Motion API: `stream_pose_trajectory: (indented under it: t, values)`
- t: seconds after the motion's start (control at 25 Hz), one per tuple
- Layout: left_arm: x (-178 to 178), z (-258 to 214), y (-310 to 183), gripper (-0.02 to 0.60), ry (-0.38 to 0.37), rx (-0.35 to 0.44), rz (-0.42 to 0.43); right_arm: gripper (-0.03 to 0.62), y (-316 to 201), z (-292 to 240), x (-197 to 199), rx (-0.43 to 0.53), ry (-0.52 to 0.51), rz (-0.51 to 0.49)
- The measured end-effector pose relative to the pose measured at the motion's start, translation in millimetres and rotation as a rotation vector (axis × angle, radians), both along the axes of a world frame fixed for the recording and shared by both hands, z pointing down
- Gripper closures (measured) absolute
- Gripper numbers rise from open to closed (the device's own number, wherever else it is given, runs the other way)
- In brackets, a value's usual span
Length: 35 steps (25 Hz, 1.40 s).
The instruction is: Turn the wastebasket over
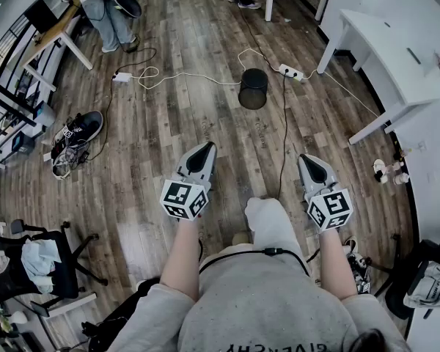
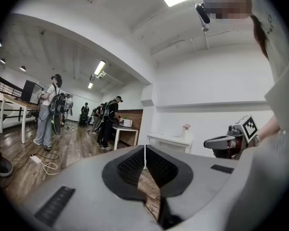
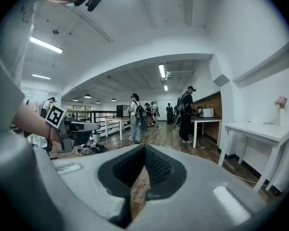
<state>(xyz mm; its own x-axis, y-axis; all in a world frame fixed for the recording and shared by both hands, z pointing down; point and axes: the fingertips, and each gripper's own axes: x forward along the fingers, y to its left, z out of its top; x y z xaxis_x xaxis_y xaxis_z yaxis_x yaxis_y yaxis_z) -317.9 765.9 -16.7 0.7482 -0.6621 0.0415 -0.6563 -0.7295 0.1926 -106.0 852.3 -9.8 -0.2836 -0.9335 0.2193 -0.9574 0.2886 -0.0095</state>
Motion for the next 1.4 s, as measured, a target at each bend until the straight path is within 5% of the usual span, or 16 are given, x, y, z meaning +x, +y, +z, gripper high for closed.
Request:
stream_pose_trajectory:
  t: [0.48, 1.4]
  values:
    - [19.7, 21.2, -94.4, 0.574, -0.001, -0.046, -0.042, 0.595, -93.3, 19.8, 32.3, -0.021, -0.047, -0.001]
    - [135.7, 48.5, -321.8, 0.574, -0.033, -0.121, -0.064, 0.594, -322.5, 59.3, 134.0, -0.127, -0.128, -0.061]
